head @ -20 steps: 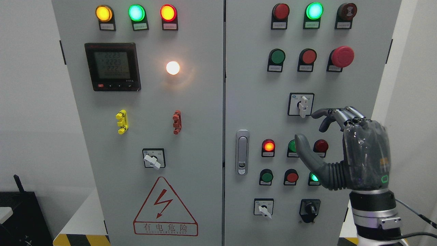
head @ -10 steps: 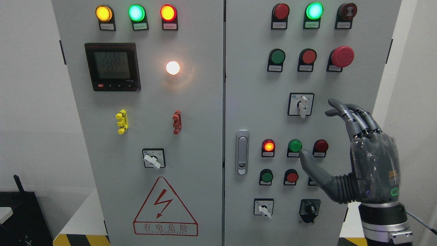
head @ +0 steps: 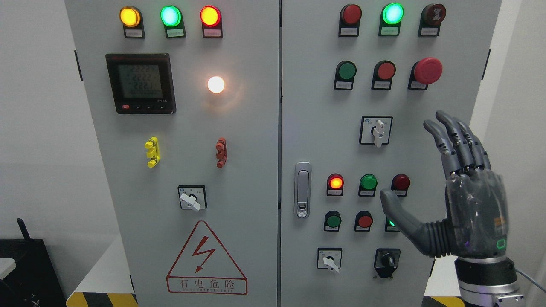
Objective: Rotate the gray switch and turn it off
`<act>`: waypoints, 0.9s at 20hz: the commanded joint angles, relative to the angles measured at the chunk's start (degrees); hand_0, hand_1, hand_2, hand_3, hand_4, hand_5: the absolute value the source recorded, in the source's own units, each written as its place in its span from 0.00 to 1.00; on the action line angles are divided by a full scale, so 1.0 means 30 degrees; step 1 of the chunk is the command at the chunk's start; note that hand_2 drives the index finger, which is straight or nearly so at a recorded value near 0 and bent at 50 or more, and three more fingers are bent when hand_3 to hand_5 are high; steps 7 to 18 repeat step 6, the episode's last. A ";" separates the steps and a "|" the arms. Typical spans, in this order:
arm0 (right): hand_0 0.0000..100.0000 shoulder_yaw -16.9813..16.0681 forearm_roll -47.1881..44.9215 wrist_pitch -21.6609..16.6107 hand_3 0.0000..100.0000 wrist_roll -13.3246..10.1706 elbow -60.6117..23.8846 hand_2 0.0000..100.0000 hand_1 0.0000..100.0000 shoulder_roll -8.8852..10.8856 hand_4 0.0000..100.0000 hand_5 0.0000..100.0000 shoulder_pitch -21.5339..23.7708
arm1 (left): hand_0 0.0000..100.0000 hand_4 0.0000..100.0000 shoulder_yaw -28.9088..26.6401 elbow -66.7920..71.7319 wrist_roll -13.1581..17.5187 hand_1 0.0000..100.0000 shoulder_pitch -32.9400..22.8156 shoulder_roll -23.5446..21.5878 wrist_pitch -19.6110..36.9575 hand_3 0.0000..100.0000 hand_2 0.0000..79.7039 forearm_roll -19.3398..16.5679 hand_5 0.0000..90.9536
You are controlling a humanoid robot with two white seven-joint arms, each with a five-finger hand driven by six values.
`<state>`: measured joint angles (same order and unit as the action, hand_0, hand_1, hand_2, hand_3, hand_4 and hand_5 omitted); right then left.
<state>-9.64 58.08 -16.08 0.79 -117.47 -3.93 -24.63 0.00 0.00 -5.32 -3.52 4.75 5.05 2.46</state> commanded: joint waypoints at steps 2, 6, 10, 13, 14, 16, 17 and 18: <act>0.16 -0.0154 0.0005 0.0029 0.10 0.0000 -0.0190 0.07 0.23 -0.0036 0.00 0.00 0.0065 | 0.12 0.00 0.0029 0.0293 0.0014 0.39 0.0000 0.0000 -0.0013 0.00 0.00 0.0000 0.00; 0.15 -0.0067 0.0005 0.0029 0.10 0.0001 -0.0161 0.07 0.23 -0.0065 0.00 0.00 0.0065 | 0.12 0.00 0.0029 0.0293 0.0014 0.39 0.0000 0.0000 -0.0013 0.00 0.00 0.0000 0.00; 0.15 -0.0067 0.0005 0.0029 0.10 0.0001 -0.0161 0.07 0.23 -0.0065 0.00 0.00 0.0065 | 0.12 0.00 0.0029 0.0293 0.0014 0.39 0.0000 0.0000 -0.0013 0.00 0.00 0.0000 0.00; 0.15 -0.0067 0.0005 0.0029 0.10 0.0001 -0.0161 0.07 0.23 -0.0065 0.00 0.00 0.0065 | 0.12 0.00 0.0029 0.0293 0.0014 0.39 0.0000 0.0000 -0.0013 0.00 0.00 0.0000 0.00; 0.15 -0.0067 0.0005 0.0029 0.10 0.0001 -0.0161 0.07 0.23 -0.0065 0.00 0.00 0.0065 | 0.12 0.00 0.0029 0.0293 0.0014 0.39 0.0000 0.0000 -0.0013 0.00 0.00 0.0000 0.00; 0.15 -0.0067 0.0005 0.0029 0.10 0.0001 -0.0161 0.07 0.23 -0.0065 0.00 0.00 0.0065 | 0.12 0.00 0.0029 0.0293 0.0014 0.39 0.0000 0.0000 -0.0013 0.00 0.00 0.0000 0.00; 0.15 -0.0067 0.0005 0.0029 0.10 0.0001 -0.0161 0.07 0.23 -0.0065 0.00 0.00 0.0065 | 0.12 0.00 0.0029 0.0293 0.0014 0.39 0.0000 0.0000 -0.0013 0.00 0.00 0.0000 0.00; 0.15 -0.0067 0.0005 0.0029 0.10 0.0001 -0.0161 0.07 0.23 -0.0065 0.00 0.00 0.0065 | 0.12 0.00 0.0029 0.0293 0.0014 0.39 0.0000 0.0000 -0.0013 0.00 0.00 0.0000 0.00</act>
